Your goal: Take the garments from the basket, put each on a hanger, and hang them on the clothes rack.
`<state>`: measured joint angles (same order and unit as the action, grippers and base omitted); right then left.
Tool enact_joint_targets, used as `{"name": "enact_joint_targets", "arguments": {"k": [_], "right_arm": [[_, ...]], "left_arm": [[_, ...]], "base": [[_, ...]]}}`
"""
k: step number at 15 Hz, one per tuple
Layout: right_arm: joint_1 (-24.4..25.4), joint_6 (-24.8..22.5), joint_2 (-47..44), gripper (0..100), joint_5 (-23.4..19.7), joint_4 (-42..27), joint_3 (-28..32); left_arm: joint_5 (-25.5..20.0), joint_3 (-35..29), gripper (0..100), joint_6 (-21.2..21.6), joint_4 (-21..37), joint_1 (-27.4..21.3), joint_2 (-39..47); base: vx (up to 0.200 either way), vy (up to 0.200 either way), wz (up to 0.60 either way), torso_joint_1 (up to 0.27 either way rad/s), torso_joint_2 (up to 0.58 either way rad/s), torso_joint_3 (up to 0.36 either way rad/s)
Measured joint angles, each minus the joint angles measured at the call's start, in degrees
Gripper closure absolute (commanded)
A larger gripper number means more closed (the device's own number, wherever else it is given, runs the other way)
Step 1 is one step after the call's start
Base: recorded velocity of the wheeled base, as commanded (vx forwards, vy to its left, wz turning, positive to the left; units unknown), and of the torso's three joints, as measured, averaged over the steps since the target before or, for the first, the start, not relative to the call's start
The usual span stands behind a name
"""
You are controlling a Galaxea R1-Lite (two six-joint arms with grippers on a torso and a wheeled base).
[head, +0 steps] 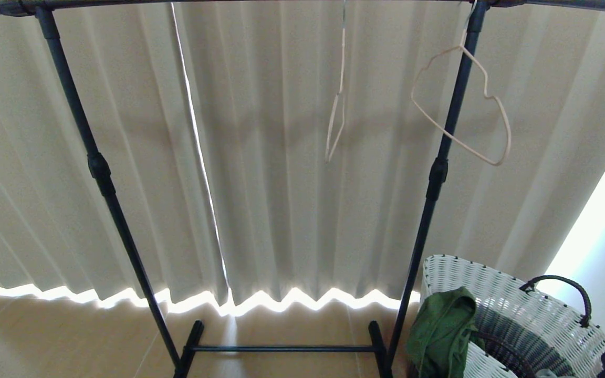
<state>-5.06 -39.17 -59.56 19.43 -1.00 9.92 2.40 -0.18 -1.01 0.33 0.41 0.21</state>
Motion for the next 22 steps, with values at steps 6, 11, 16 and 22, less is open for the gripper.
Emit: {"name": "enact_joint_targets", "arguments": {"k": [6, 11, 16, 22], "right_arm": [[-2.5, -2.4, -13.7, 0, -0.4, 4.3, 0.2], [-2.5, -2.5, -17.8, 0, -2.3, 5.9, 0.3], [-3.5, -2.4, -26.5, 0, -1.9, 16.2, 0.2], [-5.9, -2.4, -34.3, 100, -1.9, 20.9, 0.1]], "left_arm": [[0.0, 0.0, 0, 0.0, 0.0, 0.0, 0.0], [0.1, 0.0, 0, 0.0, 0.0, 0.0, 0.0], [0.3, 0.0, 0, -0.1, 0.0, 0.0, 0.0], [0.2, 0.0, 0, -0.1, 0.0, 0.0, 0.0]], "base": [[0.0, 0.0, 0.0, 0.0, 0.0, 0.0], [0.0, 0.0, 0.0, 0.0, 0.0, 0.0], [0.0, 0.0, 0.0, 0.0, 0.0, 0.0], [0.0, 0.0, 0.0, 0.0, 0.0, 0.0]]}}
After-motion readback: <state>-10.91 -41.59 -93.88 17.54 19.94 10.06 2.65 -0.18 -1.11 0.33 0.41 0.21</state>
